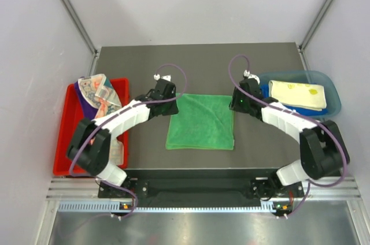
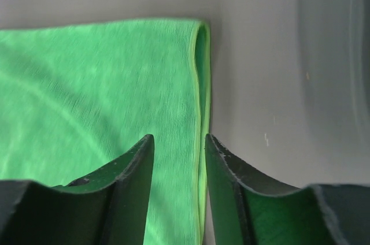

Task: Fold and stack the towels
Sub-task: Fold the towel

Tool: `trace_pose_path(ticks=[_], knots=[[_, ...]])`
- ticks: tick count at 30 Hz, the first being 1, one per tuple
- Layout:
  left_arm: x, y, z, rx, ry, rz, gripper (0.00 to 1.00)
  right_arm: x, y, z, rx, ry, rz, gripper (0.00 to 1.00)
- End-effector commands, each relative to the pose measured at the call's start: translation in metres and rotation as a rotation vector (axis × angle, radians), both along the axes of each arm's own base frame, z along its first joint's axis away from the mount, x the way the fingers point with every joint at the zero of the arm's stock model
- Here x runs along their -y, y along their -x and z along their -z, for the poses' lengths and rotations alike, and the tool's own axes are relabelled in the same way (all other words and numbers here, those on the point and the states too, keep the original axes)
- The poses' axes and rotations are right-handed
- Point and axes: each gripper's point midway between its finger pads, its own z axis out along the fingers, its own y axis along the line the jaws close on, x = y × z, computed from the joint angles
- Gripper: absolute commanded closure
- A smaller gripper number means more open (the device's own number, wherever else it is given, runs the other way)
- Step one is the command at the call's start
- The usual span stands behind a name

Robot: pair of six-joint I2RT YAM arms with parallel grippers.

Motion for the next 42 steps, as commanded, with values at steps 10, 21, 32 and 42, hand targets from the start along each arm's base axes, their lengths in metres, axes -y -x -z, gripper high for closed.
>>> trace_pose_path(ticks=[10,21,32,42], knots=[[-0.014,-0.077,0.026,-0.023,0.091,-0.003,0.71,-0.007,-0.07,0.016,0.045,0.039,0.014,0.62],[-0.021,-0.098,0.031,0.012,0.088,-0.021,0.66,-0.008,-0.084,0.022,0.031,0.064,0.018,0.65],[-0.012,-0.123,0.032,0.014,0.089,-0.011,0.69,-0.008,-0.085,0.025,0.027,0.068,0.015,0.74],[-0.014,-0.127,0.037,0.009,0.088,-0.022,0.95,0.004,-0.091,0.019,0.033,0.063,0.031,0.91]])
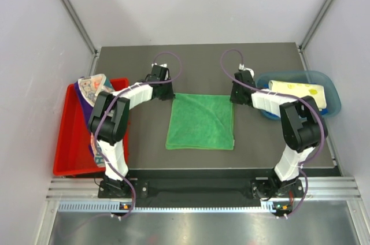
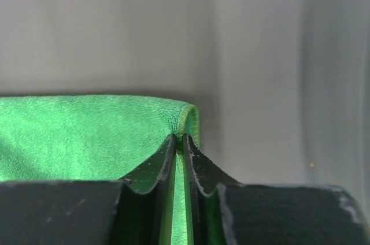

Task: Fold and stack the towels
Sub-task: Fold the towel

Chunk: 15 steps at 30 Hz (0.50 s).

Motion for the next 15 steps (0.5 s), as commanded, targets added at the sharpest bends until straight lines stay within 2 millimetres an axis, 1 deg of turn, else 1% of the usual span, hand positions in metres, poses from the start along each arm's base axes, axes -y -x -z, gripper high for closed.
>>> trace_pose_path(ticks=[1,2,4,6,12,15], knots=[[0.002,-0.017,-0.014,0.056,0.021,-0.004,0.97,0.004,-0.024,-0.026,0.078,-0.019,0.015,0.92],[0.002,-0.017,-0.015,0.056,0.023,-0.003,0.99,0.005,-0.024,-0.026,0.077,-0.019,0.017,0.92],[0.0,-0.018,-0.014,0.057,0.019,-0.01,1.0,0.007,-0.026,-0.027,0.079,-0.024,0.018,0.94],[-0.001,-0.018,-0.014,0.057,0.018,-0.011,1.0,0.009,-0.028,-0.027,0.079,-0.031,0.023,0.96],[-0.007,-0.021,-0.014,0.057,0.011,-0.029,1.0,0.014,-0.033,-0.024,0.074,-0.039,0.027,0.97],[-0.006,-0.021,-0.014,0.057,0.015,-0.021,1.0,0.015,-0.035,-0.023,0.071,-0.044,0.025,0.97]])
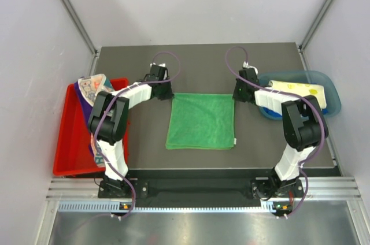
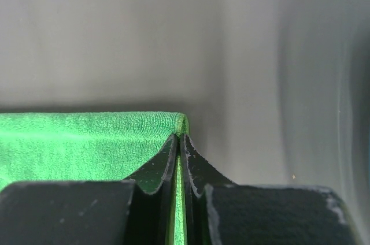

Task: Fold and stack the towels
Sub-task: Fold the towel

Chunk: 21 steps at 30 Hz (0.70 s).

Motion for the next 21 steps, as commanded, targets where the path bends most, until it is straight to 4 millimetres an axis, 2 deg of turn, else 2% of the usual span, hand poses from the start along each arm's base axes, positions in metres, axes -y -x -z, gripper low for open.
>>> trace_pose_path(ticks=[1,4,7,8,9,12,16,21], knots=[[0.0,-0.018,-0.016,0.06,0.013,-0.007,1.0,0.001,-0.024,-0.018,0.067,-0.009,-0.002,0.98],[0.001,-0.019,-0.016,0.064,0.017,0.008,0.98,0.0,-0.023,-0.015,0.058,-0.011,-0.008,0.95],[0.0,-0.021,-0.021,0.075,0.017,0.005,0.86,-0.001,-0.021,-0.016,0.059,-0.014,-0.016,0.85],[-0.001,-0.021,-0.022,0.079,0.013,0.001,0.76,0.0,-0.02,-0.016,0.06,-0.013,-0.014,0.8],[-0.002,-0.022,-0.027,0.091,0.014,-0.001,0.72,0.0,-0.02,-0.019,0.065,-0.012,-0.013,0.77],[-0.002,-0.024,-0.033,0.108,0.012,0.003,0.64,0.003,-0.018,-0.023,0.071,-0.004,-0.012,0.69],[0.001,-0.026,-0.039,0.123,0.019,0.03,0.57,0.003,-0.018,-0.027,0.084,-0.005,-0.021,0.62],[0.014,-0.027,-0.028,0.088,0.053,0.092,0.57,-0.002,-0.018,-0.018,0.057,-0.007,-0.049,0.61]])
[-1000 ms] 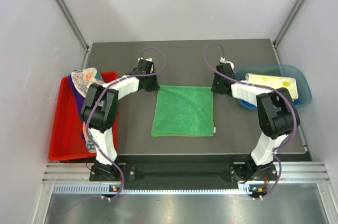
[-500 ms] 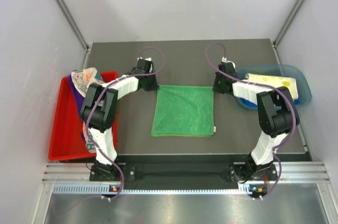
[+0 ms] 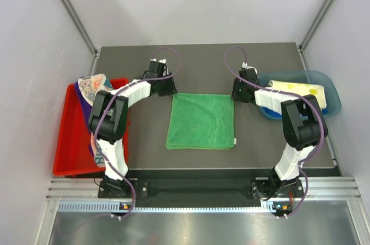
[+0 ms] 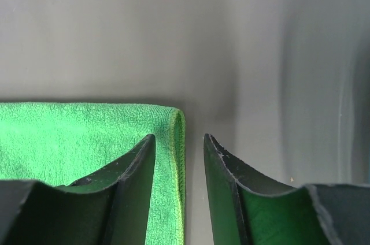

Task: Fold and stack the towels
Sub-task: Fold the towel

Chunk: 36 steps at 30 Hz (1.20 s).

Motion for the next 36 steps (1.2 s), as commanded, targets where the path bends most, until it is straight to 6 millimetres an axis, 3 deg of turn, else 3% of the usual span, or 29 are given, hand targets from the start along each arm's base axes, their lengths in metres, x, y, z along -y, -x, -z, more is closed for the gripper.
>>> trace_pose_path(ticks=[1,10,17,25,31,36], knots=[[0.011,-0.017,-0.013,0.047,0.032,0.05,0.57,-0.004,-0.019,-0.022,0.067,-0.021,-0.02,0.61],[0.006,-0.015,0.02,-0.028,-0.01,0.021,0.65,-0.009,-0.021,-0.008,0.038,-0.008,-0.042,0.61],[0.0,-0.013,0.033,-0.043,-0.057,0.009,0.66,-0.013,-0.023,0.001,0.017,0.02,-0.049,0.63],[0.006,-0.004,0.048,-0.057,-0.115,0.008,0.69,-0.017,-0.019,0.007,0.005,0.057,-0.059,0.64],[0.001,0.001,0.06,-0.068,-0.153,-0.036,0.82,-0.017,-0.019,0.011,-0.005,0.065,-0.067,0.69],[-0.005,0.0,0.059,-0.039,-0.157,-0.081,0.91,-0.023,-0.021,0.013,-0.013,0.061,-0.089,0.77]])
